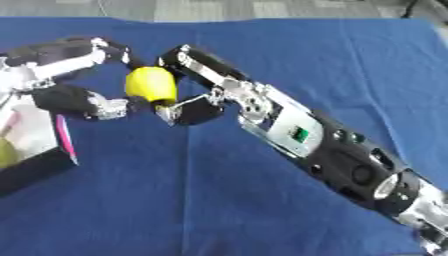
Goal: Pick up the objects with one hand, pass them to the other hand, and then place them into the box on the other side of the table.
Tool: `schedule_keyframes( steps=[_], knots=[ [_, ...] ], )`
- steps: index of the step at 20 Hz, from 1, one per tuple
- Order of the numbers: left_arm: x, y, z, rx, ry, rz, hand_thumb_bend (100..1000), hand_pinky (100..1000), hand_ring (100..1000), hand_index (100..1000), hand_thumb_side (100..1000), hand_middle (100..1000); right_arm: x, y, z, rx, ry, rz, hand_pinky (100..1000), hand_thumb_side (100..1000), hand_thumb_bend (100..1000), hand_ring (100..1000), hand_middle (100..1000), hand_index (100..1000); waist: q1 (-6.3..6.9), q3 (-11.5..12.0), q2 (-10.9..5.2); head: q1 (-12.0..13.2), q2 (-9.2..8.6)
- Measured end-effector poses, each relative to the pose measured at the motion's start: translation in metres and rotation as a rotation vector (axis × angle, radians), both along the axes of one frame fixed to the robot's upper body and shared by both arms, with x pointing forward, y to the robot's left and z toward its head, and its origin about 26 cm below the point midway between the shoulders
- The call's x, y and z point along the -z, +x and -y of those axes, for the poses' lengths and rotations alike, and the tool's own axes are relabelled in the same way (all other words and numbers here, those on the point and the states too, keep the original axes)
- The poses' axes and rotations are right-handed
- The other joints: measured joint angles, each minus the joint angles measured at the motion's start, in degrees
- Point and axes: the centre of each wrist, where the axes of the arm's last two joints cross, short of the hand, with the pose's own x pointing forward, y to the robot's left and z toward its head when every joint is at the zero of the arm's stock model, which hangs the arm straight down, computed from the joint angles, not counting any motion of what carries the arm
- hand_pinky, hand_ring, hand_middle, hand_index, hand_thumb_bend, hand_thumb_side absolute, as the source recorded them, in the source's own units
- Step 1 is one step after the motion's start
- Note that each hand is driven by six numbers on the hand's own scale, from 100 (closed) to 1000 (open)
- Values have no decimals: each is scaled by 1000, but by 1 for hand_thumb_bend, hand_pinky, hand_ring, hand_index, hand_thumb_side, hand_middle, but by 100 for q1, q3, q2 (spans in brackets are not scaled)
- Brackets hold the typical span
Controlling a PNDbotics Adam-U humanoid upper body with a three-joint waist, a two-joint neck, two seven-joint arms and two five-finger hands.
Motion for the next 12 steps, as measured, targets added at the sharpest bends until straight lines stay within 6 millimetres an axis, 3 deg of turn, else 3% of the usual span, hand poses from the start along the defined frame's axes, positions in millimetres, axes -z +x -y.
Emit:
schedule_keyframes(
  steps=[7, 12],
  knots=[
    [1, 1, -1, -18, -7, -12, 299, 1000, 818, 802, 823, 706, 0, 0, 0, 0, -3, -3, 681, 100, 100, 494, 465, 571, 0, 4, 15, -2, 0],
    [6, 5, -1, -40, -4, -25, 183, 1000, 787, 743, 711, 637, 1, 0, -1, -5, -4, -4, 679, 100, 100, 492, 464, 571, 0, 15, 18, -25, 0]
  ],
)
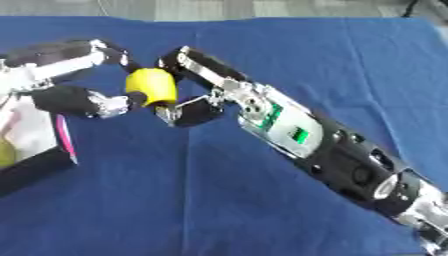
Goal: Pick up the objects with one hand, pass them to the other hand, and then place them into the box on the other side of the table.
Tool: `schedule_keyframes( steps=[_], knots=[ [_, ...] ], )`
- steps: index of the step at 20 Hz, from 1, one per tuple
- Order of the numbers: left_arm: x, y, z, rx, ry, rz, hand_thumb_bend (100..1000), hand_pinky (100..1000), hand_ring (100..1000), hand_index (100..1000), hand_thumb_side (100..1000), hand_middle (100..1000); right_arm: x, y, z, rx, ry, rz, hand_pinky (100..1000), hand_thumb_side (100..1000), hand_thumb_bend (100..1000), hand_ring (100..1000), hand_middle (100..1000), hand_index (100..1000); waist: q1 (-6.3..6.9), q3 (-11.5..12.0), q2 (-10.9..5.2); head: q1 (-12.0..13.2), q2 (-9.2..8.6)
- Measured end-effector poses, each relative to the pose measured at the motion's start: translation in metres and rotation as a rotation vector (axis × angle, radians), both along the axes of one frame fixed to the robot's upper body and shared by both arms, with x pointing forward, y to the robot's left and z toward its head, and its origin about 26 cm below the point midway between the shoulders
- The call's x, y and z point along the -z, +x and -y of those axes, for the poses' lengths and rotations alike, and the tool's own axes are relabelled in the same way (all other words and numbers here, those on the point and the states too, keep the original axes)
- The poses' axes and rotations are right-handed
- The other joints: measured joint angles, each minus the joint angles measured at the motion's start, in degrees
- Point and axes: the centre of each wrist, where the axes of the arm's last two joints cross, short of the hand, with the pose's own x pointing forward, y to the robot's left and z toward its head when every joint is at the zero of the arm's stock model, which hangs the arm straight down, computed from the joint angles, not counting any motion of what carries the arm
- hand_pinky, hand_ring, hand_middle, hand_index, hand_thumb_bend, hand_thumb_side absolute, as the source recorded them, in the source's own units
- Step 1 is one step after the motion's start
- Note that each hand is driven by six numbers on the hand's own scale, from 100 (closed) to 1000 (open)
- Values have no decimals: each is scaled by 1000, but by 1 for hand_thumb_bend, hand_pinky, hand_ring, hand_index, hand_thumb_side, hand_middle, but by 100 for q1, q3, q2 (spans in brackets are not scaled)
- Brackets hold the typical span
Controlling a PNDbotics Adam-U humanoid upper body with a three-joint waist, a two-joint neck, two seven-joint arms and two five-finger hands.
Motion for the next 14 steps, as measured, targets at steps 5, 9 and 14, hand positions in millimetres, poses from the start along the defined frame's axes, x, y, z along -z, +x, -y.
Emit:
schedule_keyframes(
  steps=[5, 9, 14],
  knots=[
    [5, 2, 4, -13, -8, -16, 100, 1000, 724, 625, 605, 532, 1, 0, -1, -9, 0, 2, 677, 100, 100, 490, 464, 571, 0, 6, 0, -19, 0],
    [8, 5, 6, -23, -23, -32, 100, 974, 668, 534, 530, 475, 1, 0, 0, -15, 1, 6, 677, 100, 100, 490, 464, 571, 0, 8, 14, -24, 0],
    [9, 5, 8, -19, -79, -66, 100, 965, 616, 487, 310, 427, 2, 1, 0, -15, -2, 2, 682, 100, 134, 513, 492, 616, 0, 7, 22, -25, 0]
  ],
)
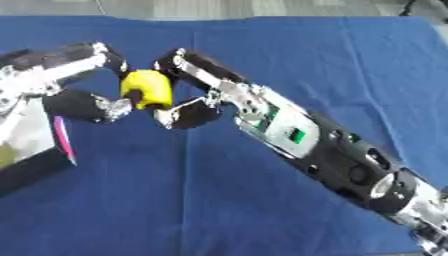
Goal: Pick up the objects with one hand, pass them to the other hand, and then place them into the box on the other side of the table.
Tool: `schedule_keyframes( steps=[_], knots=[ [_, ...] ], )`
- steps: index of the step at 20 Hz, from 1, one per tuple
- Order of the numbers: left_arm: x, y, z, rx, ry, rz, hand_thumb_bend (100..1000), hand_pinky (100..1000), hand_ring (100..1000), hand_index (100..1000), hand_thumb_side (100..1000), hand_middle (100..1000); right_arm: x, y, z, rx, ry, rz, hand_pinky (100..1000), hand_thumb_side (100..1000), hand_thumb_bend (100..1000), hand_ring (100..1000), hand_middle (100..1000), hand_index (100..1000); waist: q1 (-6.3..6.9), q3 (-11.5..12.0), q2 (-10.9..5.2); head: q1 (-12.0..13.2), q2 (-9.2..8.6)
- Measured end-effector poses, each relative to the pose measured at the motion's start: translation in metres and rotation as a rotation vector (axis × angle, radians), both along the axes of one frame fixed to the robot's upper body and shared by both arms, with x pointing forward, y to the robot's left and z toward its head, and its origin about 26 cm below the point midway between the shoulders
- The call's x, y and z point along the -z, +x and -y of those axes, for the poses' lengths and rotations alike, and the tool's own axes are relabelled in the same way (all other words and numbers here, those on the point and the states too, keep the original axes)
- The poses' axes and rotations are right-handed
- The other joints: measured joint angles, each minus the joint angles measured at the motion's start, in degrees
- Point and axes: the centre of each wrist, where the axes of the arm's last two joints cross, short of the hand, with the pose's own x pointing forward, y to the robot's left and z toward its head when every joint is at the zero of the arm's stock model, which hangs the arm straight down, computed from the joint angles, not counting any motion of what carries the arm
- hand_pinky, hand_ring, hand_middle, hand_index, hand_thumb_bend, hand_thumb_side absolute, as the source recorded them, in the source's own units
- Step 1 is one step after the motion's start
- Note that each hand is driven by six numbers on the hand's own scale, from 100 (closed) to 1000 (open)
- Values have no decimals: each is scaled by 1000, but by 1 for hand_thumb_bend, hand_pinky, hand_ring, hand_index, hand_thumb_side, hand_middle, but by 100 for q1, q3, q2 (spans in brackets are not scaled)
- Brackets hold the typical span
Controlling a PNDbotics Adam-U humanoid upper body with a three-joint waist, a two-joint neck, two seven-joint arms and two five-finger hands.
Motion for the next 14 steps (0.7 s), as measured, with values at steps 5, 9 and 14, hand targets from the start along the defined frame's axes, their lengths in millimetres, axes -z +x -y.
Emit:
schedule_keyframes(
  steps=[5, 9, 14],
  knots=[
    [2, 1, -1, -5, -29, -39, 100, 955, 587, 421, 261, 381, 0, 0, 0, -5, -13, -9, 710, 100, 492, 591, 581, 719, 0, 0, 17, 0, 0],
    [3, 1, -1, -9, -36, -54, 100, 949, 571, 375, 258, 358, 0, 0, 0, -15, -20, -6, 724, 128, 515, 626, 631, 768, 0, 0, 18, 4, 0],
    [2, 0, -1, -17, -37, -55, 100, 945, 562, 359, 254, 345, 0, 0, 0, -29, -24, 10, 746, 201, 471, 677, 705, 823, 0, -13, 18, 12, 0]
  ],
)
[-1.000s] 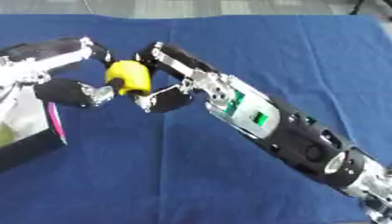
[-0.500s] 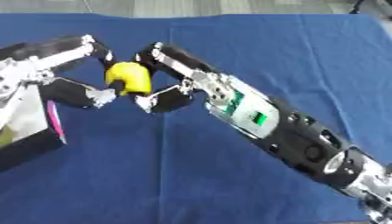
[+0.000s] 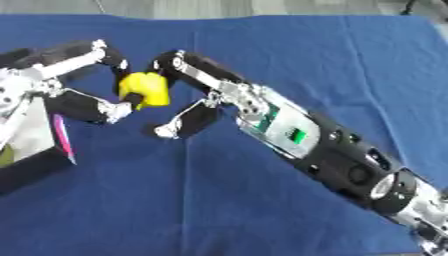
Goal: Pick up the objects with one hand, pass them to the other hand, and then place them into the box on the other side of the table.
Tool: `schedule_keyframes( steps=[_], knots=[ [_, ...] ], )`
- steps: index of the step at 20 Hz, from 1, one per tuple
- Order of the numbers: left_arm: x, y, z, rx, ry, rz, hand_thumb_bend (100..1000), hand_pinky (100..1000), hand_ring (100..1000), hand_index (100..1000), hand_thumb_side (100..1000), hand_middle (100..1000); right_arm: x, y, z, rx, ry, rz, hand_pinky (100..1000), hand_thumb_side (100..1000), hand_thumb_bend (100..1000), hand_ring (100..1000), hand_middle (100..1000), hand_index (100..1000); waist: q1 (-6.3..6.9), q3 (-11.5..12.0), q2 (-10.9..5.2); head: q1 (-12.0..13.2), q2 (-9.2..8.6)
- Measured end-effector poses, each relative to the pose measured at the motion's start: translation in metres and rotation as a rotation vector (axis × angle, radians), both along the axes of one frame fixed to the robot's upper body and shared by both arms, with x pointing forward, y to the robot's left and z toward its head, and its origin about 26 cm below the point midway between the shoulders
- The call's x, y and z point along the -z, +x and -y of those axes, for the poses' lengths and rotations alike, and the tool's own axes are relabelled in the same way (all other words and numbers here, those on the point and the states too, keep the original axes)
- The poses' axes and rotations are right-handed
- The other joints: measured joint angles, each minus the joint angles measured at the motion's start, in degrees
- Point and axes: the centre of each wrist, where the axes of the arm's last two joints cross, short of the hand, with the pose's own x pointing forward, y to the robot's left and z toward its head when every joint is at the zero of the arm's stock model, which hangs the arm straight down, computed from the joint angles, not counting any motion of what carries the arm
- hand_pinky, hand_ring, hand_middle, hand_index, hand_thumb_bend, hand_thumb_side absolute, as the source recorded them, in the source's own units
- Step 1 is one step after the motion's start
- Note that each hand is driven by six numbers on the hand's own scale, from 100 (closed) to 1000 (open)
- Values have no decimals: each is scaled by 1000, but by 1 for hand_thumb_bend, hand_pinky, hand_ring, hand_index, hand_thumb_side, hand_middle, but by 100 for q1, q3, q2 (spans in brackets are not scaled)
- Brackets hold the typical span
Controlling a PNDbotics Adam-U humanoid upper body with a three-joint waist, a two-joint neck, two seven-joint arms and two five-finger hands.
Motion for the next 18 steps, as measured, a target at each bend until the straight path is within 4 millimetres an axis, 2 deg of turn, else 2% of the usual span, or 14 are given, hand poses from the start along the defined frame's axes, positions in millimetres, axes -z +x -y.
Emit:
schedule_keyframes(
  steps=[2, 8, 18],
  knots=[
    [0, 0, 0, -2, 2, 1, 100, 945, 561, 355, 253, 343, 0, 0, 0, -5, 0, 6, 751, 241, 454, 695, 726, 838, 0, -11, 0, 3, 0],
    [-1, 1, -3, -14, 22, 9, 100, 941, 560, 352, 247, 341, 1, 0, 2, 14, 11, 21, 766, 282, 428, 733, 767, 872, 0, -24, 0, 28, 0],
    [-7, 0, -13, -14, 40, 31, 100, 934, 560, 353, 241, 342, 2, -1, 6, 65, 28, 20, 775, 291, 407, 747, 782, 885, 0, -21, 0, 66, 0]
  ],
)
